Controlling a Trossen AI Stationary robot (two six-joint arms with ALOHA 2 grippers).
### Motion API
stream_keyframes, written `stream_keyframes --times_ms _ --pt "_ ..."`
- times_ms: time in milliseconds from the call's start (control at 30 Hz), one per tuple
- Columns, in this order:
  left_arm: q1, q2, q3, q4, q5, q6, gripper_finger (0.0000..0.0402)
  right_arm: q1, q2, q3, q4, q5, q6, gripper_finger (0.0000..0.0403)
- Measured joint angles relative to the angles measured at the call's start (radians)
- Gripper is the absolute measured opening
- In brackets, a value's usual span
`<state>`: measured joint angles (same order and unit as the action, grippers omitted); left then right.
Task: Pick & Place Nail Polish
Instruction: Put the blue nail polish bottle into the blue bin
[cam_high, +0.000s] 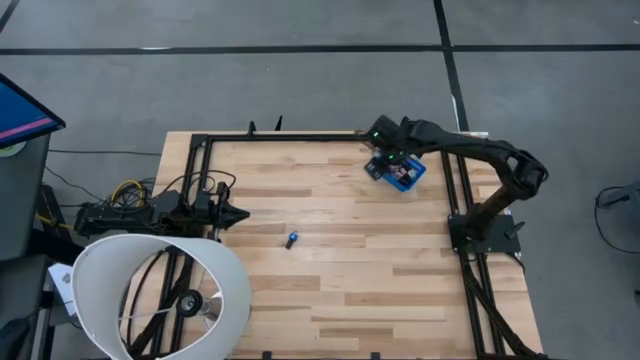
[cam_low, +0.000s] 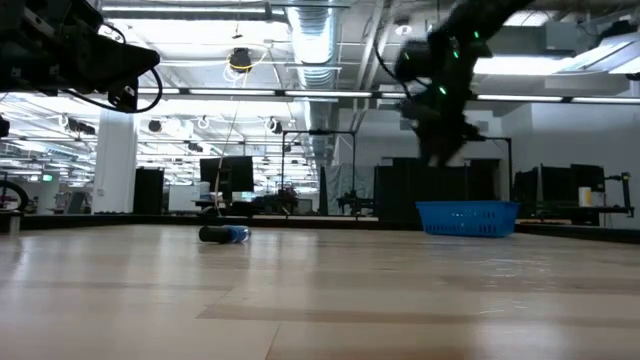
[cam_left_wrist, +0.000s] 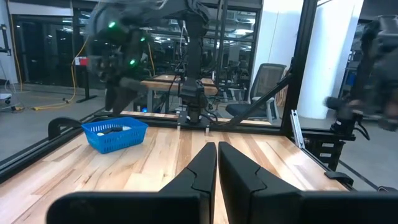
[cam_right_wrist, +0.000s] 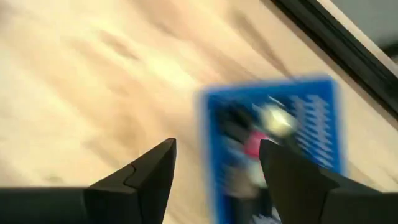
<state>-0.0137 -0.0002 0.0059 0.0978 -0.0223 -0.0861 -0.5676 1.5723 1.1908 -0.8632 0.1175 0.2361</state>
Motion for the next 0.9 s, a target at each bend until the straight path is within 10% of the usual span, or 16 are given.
stream_keyframes --times_ms 400,900 --pt "0.000 0.000 0.000 0.000 0.000 0.000 0.0011 0.405 0.004 0.035 0.424 -0.040 -0.237 0.0221" --pt "0.000 0.000 0.000 0.000 0.000 0.000 0.0011 0.444 0.114 0.132 0.663 -0.240 -0.352 0.0209"
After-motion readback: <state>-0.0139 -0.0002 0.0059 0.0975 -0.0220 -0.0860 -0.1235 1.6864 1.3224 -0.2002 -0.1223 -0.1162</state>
